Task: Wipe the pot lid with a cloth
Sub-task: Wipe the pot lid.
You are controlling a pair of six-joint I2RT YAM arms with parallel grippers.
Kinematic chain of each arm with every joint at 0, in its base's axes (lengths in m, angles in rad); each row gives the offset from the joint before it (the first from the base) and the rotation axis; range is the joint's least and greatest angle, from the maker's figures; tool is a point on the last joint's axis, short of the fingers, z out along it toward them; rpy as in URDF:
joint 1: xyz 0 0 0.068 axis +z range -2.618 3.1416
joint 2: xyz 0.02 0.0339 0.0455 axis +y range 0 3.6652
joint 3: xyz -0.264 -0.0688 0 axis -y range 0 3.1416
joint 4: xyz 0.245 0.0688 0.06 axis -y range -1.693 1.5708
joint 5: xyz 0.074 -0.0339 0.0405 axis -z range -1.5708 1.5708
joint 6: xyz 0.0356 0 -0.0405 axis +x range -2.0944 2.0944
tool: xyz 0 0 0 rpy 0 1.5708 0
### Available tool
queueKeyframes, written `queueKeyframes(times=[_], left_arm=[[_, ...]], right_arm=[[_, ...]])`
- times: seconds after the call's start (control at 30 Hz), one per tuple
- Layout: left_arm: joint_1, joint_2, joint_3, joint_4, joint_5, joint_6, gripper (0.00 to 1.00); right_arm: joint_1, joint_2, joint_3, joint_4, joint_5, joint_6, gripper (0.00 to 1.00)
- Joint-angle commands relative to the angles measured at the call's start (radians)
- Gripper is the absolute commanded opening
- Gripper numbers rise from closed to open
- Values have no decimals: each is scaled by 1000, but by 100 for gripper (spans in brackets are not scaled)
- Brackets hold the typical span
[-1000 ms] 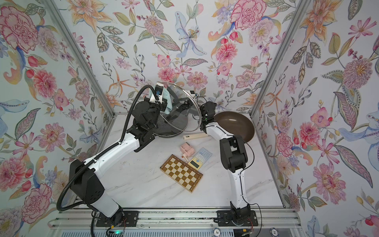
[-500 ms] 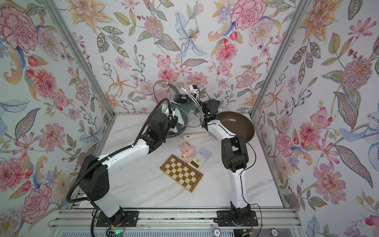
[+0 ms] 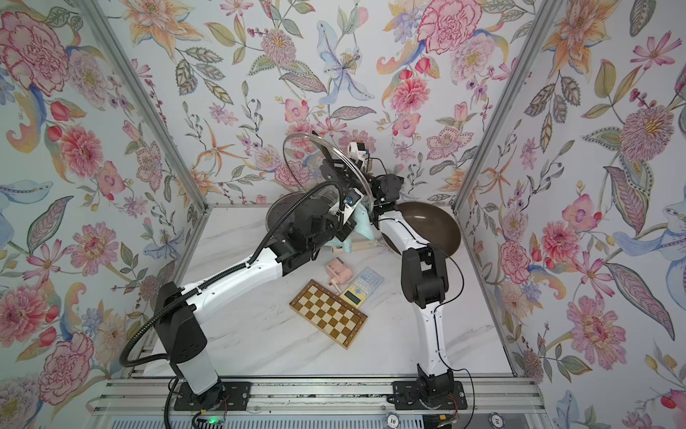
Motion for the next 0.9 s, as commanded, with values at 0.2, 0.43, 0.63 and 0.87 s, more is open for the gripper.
queueKeyframes(times=[0.2, 0.43, 0.63, 0.87], left_arm=[[149, -143, -10, 438, -169, 87, 0], [251, -185, -143, 442, -341, 43, 0], [298, -274, -338, 388, -422, -85, 0], [301, -294, -453, 358, -387, -277, 0]], right_arm=[[92, -85, -141, 95, -55, -71, 0], [97, -140, -182, 62, -52, -124, 0], [81, -172, -170, 48, -19, -160, 0], [72, -196, -146, -16, -24, -208, 0]])
